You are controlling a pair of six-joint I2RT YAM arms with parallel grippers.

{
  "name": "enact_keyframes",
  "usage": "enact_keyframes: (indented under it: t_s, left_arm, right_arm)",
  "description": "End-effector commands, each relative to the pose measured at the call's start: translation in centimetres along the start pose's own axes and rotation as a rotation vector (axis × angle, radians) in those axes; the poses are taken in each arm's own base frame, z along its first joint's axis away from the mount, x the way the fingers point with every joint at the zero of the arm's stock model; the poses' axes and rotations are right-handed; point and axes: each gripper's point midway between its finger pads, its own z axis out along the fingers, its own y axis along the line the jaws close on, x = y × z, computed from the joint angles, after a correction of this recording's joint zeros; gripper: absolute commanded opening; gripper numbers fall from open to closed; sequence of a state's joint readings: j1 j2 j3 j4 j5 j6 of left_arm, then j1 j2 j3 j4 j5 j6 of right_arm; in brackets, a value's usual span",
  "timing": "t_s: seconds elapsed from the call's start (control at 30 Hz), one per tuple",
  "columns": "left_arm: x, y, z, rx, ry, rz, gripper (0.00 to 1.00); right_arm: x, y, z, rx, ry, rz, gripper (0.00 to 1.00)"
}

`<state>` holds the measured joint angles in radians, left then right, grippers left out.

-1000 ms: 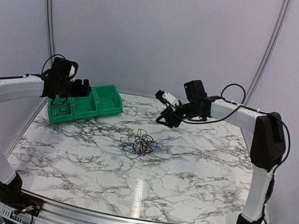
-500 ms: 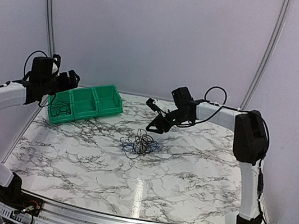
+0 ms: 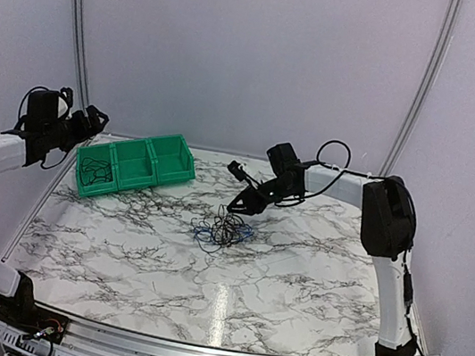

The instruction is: Untangle the cables

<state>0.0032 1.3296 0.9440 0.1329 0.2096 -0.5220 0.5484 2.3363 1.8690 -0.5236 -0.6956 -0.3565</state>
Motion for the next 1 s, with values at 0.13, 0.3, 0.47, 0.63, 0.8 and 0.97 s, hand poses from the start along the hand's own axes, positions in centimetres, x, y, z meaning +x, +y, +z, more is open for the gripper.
enact_keyframes:
  t_s: [0.13, 0.3, 0.47, 0.63, 0.8, 0.97]
  left_arm:
    - [0.8, -2.9, 1.7, 0.189, 0.078, 0.006, 0.71]
    - [4.1, -8.3, 1.0, 0.302, 0.117, 0.194, 0.66]
    - [9.4, -14.3, -0.5, 0.451, 0.190, 0.369, 0.66]
    - [13.4, -21.2, -3.6, 0.621, 0.224, 0.472, 0.70]
    - [15.0, -27.7, -7.2, 0.731, 0.169, 0.584, 0.71]
    - [18.0, -31.0, -7.7, 0.736, 0.126, 0.724, 0.68]
  right_arm:
    - [-4.2, 3.4, -3.1, -0.054, -0.078, -0.051, 0.00]
    - [-8.0, 6.8, -8.2, -0.034, -0.174, -0.129, 0.00]
    - [-10.8, 9.9, -12.6, -0.027, -0.242, -0.182, 0.00]
    - [-13.0, 12.3, -15.9, -0.011, -0.309, -0.222, 0.00]
    - [-15.2, 14.0, -18.6, 0.010, -0.374, -0.248, 0.00]
    - [-16.8, 15.3, -20.3, -0.007, -0.420, -0.246, 0.00]
